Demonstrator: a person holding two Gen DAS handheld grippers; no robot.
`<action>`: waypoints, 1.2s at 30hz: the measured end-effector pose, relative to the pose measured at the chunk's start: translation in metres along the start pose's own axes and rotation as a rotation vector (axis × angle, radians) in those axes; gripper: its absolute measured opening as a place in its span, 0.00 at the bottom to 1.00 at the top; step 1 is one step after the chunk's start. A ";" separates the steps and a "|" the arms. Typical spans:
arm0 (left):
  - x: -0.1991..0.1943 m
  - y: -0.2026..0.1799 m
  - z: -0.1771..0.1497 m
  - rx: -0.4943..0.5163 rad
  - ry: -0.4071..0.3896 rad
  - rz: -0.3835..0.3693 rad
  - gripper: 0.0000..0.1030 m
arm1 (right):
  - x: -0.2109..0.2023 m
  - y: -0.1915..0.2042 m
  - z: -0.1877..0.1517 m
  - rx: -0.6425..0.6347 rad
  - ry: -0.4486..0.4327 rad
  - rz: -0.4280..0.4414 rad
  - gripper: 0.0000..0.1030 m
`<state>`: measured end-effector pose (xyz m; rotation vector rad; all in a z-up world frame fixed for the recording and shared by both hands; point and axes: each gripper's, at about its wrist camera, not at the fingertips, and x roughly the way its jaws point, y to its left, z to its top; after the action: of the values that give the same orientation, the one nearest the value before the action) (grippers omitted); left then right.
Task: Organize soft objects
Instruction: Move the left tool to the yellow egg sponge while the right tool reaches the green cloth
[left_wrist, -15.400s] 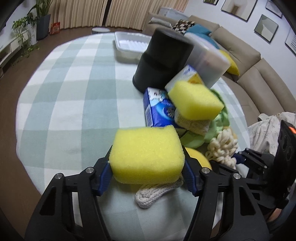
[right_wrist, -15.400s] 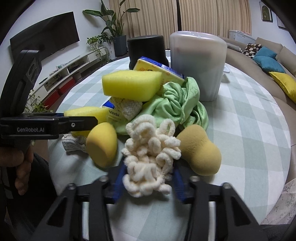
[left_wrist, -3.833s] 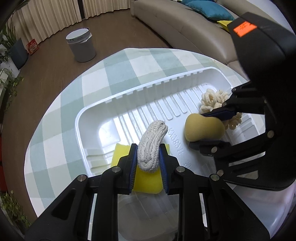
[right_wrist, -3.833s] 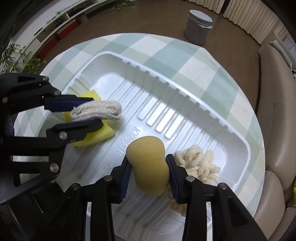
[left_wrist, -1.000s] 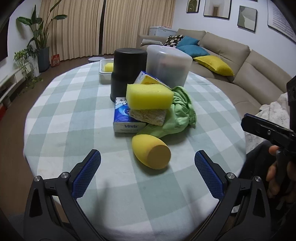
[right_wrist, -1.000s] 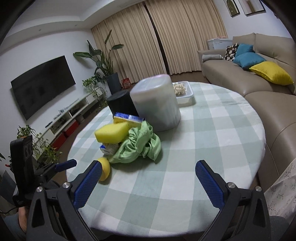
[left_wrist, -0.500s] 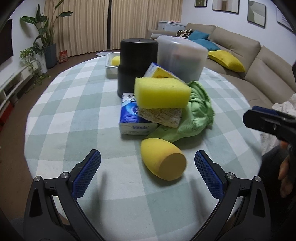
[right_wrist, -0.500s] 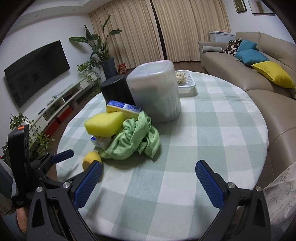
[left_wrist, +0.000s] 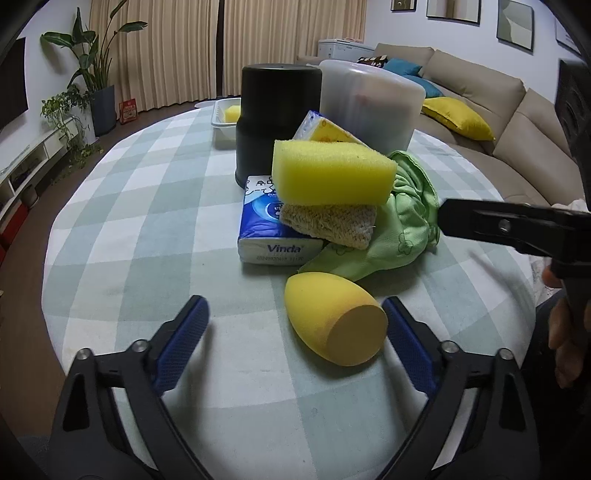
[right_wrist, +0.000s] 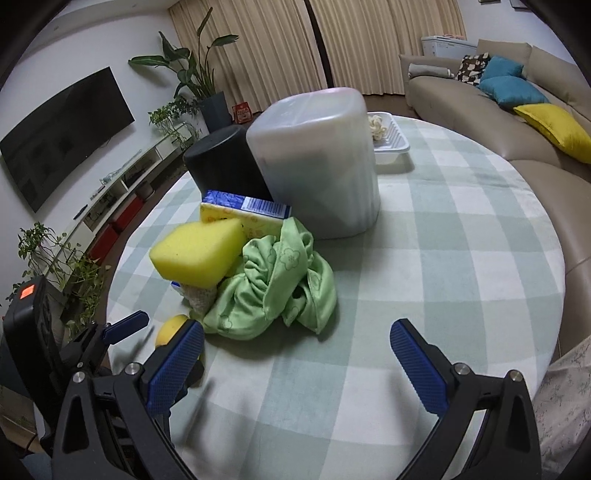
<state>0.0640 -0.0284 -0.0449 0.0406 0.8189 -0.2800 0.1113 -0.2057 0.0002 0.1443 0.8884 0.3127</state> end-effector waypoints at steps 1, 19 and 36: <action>0.001 0.001 0.000 -0.002 0.000 -0.001 0.90 | 0.001 0.002 0.002 -0.005 -0.002 -0.004 1.00; -0.010 0.022 -0.003 -0.066 -0.038 -0.017 0.90 | 0.048 0.011 0.006 -0.008 0.072 0.016 0.95; -0.001 0.016 -0.005 -0.064 -0.022 -0.113 0.75 | 0.049 0.014 0.002 -0.063 0.035 0.047 0.67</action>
<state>0.0637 -0.0120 -0.0487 -0.0686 0.8091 -0.3605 0.1387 -0.1763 -0.0311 0.1021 0.9097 0.3875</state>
